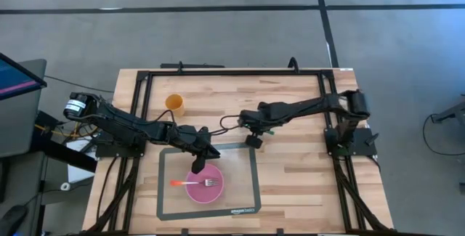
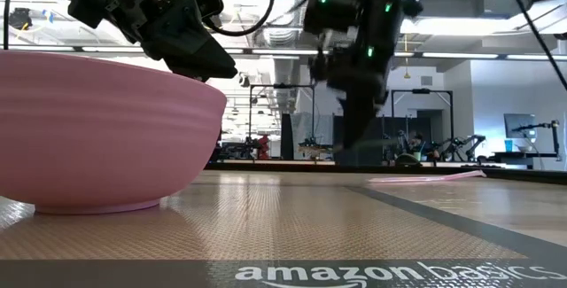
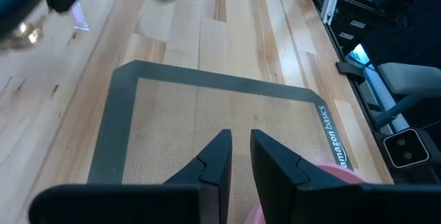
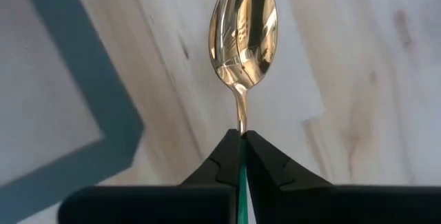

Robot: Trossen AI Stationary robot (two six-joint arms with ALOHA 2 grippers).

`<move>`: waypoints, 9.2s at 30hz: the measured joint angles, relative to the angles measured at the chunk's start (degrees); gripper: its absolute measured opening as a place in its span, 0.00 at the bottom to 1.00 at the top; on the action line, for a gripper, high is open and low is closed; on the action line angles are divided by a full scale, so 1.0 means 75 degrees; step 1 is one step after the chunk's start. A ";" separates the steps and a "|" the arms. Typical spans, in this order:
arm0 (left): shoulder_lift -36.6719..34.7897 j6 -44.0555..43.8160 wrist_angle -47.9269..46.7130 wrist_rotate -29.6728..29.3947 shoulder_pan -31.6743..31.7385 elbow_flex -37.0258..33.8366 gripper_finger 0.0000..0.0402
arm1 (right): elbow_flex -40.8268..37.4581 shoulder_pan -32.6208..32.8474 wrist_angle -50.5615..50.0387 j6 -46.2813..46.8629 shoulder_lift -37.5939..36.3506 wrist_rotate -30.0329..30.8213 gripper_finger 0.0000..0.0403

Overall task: Pick & Place Utensil
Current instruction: Put the green spoon into the pink bowl on the transparent mat, then put the yellow cup on the transparent mat to the top left of the pink bowl

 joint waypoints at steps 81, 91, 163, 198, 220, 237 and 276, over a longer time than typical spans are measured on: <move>0.0001 0.2001 -0.0065 -0.4218 0.0148 0.0000 0.14 | 0.3258 0.1996 0.2932 0.1970 0.2691 -0.3366 0.01; -0.0767 0.1741 0.0119 -0.3146 -0.0424 0.0012 0.14 | 0.3246 0.1983 0.2548 0.1658 0.2668 -0.3517 0.01; 0.0119 -0.1037 -0.1343 -0.0458 -0.1836 0.0000 0.02 | 0.3246 0.1702 0.2836 0.1312 0.2668 -0.3645 0.18; -0.1201 -0.0104 -0.0980 -0.1825 -0.1816 0.0000 0.01 | 0.5080 0.1156 -0.1812 -0.1289 0.1344 -0.2428 0.17; -0.2349 0.0400 -0.1574 -0.4469 -0.1715 0.0000 0.01 | 0.2228 0.0716 -0.1892 -0.1586 -0.1822 -0.1836 0.17; -0.3082 -0.0068 -0.3392 -0.3596 0.1105 0.0000 0.02 | -0.1697 -0.0263 0.0965 -0.0994 -0.4417 -0.1840 0.17; -0.3144 0.0745 -0.5506 -0.2451 0.4712 0.0000 0.29 | -0.2068 -0.0402 0.1868 -0.1000 -0.4160 -0.1841 0.17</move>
